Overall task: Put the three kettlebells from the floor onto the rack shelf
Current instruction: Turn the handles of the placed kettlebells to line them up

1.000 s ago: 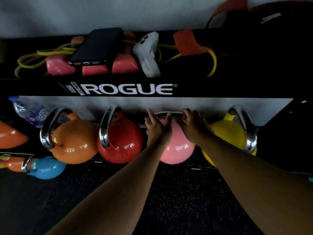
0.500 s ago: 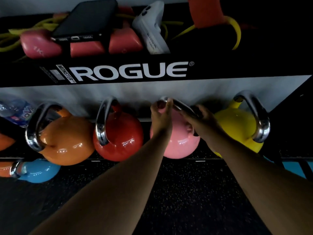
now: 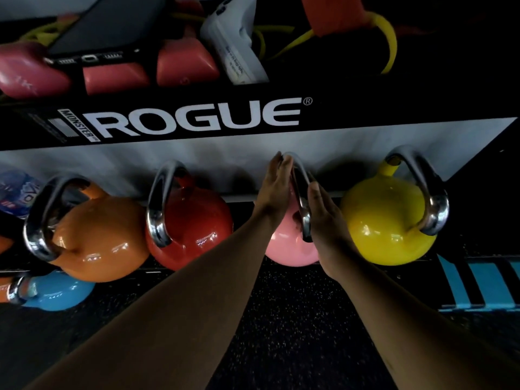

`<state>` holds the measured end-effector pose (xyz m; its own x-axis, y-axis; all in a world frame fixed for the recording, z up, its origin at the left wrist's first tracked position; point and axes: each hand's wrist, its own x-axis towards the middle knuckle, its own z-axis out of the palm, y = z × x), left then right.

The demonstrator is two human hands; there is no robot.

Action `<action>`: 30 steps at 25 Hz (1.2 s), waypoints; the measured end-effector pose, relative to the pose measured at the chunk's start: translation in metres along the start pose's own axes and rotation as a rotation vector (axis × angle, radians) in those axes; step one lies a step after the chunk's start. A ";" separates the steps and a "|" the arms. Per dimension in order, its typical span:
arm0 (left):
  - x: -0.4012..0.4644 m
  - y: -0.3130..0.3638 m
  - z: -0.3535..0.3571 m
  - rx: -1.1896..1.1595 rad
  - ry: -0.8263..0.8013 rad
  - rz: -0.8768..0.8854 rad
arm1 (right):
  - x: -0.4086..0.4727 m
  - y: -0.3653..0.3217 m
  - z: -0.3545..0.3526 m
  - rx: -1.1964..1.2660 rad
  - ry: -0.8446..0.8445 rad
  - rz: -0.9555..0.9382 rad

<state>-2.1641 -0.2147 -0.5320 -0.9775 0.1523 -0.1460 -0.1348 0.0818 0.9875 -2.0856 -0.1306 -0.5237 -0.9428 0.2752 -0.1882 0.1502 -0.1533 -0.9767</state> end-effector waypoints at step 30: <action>0.010 -0.007 -0.008 0.005 -0.053 0.049 | 0.009 0.006 0.014 -0.258 -0.086 -0.151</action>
<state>-2.1739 -0.2220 -0.5394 -0.9728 0.2086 -0.1004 -0.0859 0.0776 0.9933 -2.0975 -0.1427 -0.5300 -0.9803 0.1934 -0.0404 0.0668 0.1321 -0.9890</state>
